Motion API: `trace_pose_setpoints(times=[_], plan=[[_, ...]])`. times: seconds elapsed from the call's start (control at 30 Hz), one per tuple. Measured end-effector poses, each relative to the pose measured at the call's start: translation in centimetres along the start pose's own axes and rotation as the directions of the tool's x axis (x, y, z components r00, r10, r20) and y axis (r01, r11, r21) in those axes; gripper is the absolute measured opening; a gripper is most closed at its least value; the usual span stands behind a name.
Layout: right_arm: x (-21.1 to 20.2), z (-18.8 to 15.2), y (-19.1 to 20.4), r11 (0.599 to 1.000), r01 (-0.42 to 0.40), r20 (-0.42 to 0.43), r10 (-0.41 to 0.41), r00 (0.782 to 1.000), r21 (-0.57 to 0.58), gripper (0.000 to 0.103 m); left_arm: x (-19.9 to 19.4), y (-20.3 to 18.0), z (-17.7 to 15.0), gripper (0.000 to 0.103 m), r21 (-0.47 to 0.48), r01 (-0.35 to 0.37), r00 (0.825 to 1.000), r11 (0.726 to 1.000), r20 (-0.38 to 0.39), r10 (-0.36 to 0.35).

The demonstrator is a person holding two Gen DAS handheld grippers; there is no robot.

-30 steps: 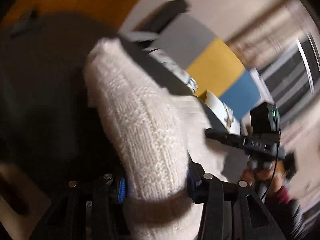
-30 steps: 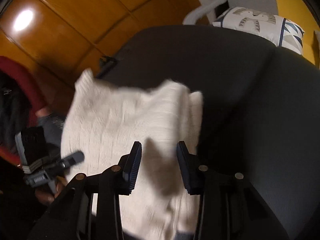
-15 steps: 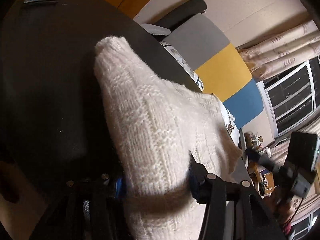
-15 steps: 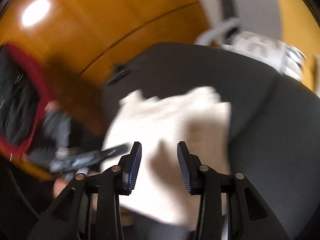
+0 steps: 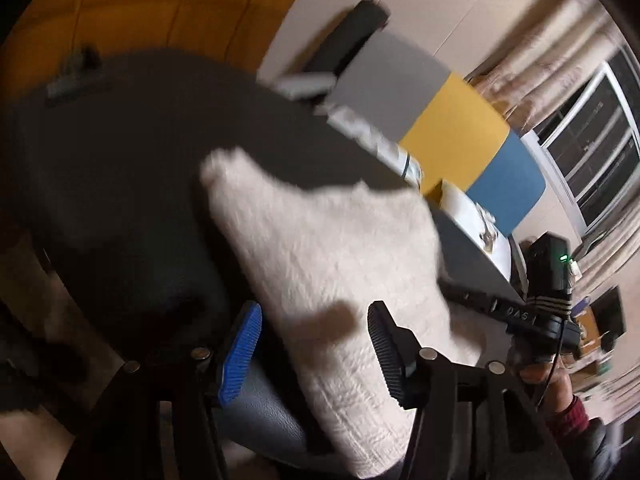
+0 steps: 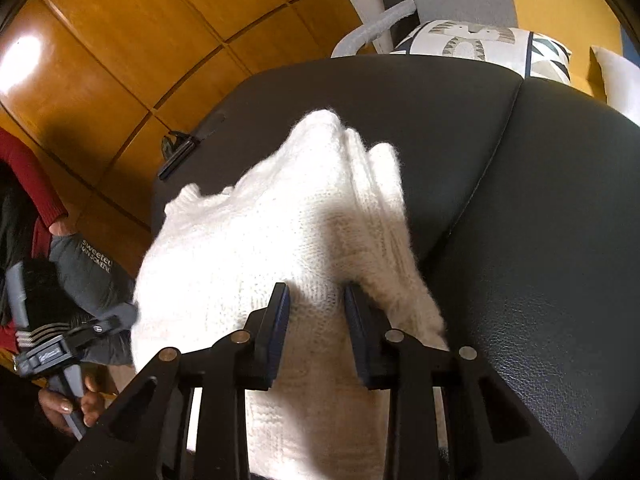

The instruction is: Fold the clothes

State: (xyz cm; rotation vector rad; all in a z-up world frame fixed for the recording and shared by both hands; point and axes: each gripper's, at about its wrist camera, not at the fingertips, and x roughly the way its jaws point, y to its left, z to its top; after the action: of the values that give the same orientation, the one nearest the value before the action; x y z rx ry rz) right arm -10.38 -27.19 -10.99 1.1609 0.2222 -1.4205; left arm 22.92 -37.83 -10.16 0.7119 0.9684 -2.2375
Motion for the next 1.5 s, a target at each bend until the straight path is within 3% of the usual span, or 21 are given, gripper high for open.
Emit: trace_pose_setpoints(times=[0.07,0.17,0.33,0.53,0.63,0.73,0.93,1.0,1.1,1.23,1.3,1.4,1.5], plan=[[-0.6,-0.7,-0.2,0.999,-0.014,0.001,0.014,1.0,0.036,0.031,-0.2,-1.0,0.8,0.056,0.048,-0.011,0.999,0.999,0.047,0.009],[0.1,-1.0,-0.5,0.995,-0.029,0.0,0.029,1.0,0.091,0.031,1.3,-2.2,2.1,0.056,0.098,0.003,0.999,0.995,0.047,-0.008],[1.0,-0.5,-0.7,0.986,-0.027,-0.007,0.028,1.0,0.162,0.031,8.0,-2.6,4.3,0.058,0.129,-0.122,0.987,0.984,-0.093,0.134],[1.5,-0.2,0.4,0.984,0.018,-0.013,-0.016,1.0,0.178,0.031,10.2,-0.8,5.9,0.061,0.143,-0.156,0.98,0.977,-0.103,0.172],[2.0,0.2,0.5,0.981,-0.019,-0.015,0.022,1.0,0.194,0.033,8.7,-1.2,6.1,0.06,0.153,-0.186,0.975,0.971,-0.092,0.201],[-0.6,-0.5,1.2,0.989,-0.095,-0.002,0.096,0.995,0.11,0.033,6.4,-1.6,5.9,0.058,0.161,-0.197,0.976,0.967,-0.057,0.209],[-5.9,-1.9,2.6,0.968,-0.242,0.006,0.243,0.97,-0.062,0.033,2.1,-2.8,1.4,0.058,0.134,-0.094,0.995,0.987,0.027,0.091],[-6.5,-3.4,3.4,0.954,-0.269,-0.056,0.264,0.963,-0.135,0.033,1.5,-3.5,-0.4,0.058,0.135,-0.079,0.997,0.988,0.033,0.075],[-4.3,-6.1,4.5,0.942,-0.264,-0.184,0.227,0.956,-0.208,0.033,1.7,-4.4,-2.1,0.058,0.169,-0.081,0.995,0.982,0.065,0.071],[-1.2,-5.9,2.0,0.97,-0.184,-0.172,0.157,0.973,-0.16,0.033,3.2,-5.4,-2.1,0.058,0.188,-0.099,0.994,0.977,0.067,0.088],[-0.4,-5.2,-0.4,0.974,-0.216,-0.128,0.206,0.97,-0.07,0.033,4.6,-6.2,-2.2,0.059,0.26,-0.119,0.993,0.958,0.037,0.114],[0.8,-5.2,-2.7,0.967,-0.255,-0.124,0.249,0.961,-0.028,0.018,6.5,-7.2,-3.3,0.062,0.372,-0.203,0.977,0.906,0.017,0.212],[1.1,-4.9,-3.3,0.949,-0.314,-0.143,0.305,0.941,-0.039,0.018,6.8,-7.8,-3.4,0.062,0.385,-0.236,0.968,0.892,0.013,0.25]])
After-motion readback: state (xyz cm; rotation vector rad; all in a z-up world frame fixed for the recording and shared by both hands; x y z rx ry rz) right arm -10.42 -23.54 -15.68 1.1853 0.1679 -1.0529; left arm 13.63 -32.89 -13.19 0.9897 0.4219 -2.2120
